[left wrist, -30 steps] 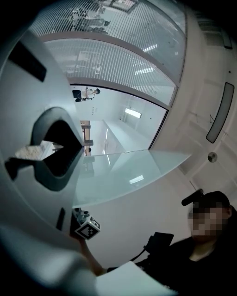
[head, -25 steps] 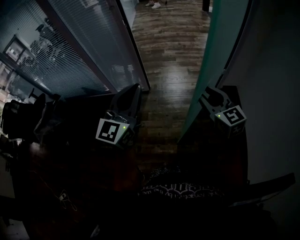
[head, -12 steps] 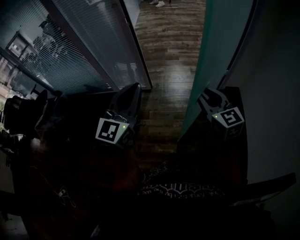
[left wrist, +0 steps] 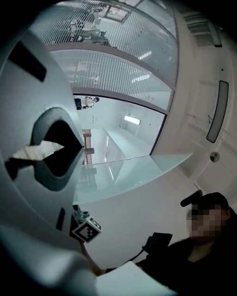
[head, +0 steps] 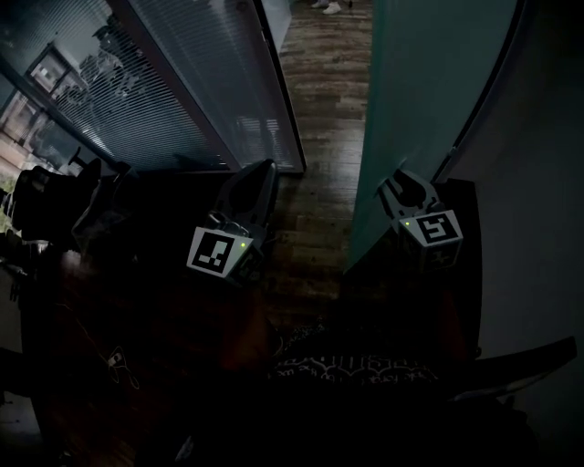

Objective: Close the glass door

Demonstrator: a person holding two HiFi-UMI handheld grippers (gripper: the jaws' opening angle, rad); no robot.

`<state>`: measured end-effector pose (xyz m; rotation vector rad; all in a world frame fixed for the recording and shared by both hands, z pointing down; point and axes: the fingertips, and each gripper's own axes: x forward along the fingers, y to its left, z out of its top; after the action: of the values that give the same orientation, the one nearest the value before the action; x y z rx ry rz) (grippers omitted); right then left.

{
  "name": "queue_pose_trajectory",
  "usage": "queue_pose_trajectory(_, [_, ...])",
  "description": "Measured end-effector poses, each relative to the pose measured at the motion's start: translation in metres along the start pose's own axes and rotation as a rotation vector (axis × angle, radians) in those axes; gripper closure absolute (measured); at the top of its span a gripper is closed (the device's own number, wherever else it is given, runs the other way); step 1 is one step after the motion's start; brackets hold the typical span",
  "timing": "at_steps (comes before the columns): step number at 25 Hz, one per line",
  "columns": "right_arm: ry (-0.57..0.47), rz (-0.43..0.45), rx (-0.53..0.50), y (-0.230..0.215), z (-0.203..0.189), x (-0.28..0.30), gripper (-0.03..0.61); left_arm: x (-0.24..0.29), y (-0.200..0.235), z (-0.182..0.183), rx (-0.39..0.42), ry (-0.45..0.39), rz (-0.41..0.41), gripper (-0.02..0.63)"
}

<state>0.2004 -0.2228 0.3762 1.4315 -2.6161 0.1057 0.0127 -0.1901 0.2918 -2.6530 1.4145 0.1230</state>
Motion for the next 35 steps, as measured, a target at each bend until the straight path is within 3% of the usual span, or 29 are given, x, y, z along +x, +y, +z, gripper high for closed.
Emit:
queue_pose_trajectory(12, [-0.003, -0.013, 0.004, 0.001, 0.007, 0.011, 0.465, -0.021, 0.003, 0.009, 0.027, 0.001, 0.124, 0.612])
queue_pose_trajectory(15, [-0.001, -0.008, 0.004, 0.004, 0.009, 0.033, 0.465, -0.019, 0.023, 0.011, 0.032, -0.014, 0.138, 0.612])
queue_pose_trajectory(35, [-0.007, -0.111, 0.023, 0.012, 0.023, 0.128, 0.465, 0.014, 0.146, -0.006, 0.019, -0.027, 0.077, 0.612])
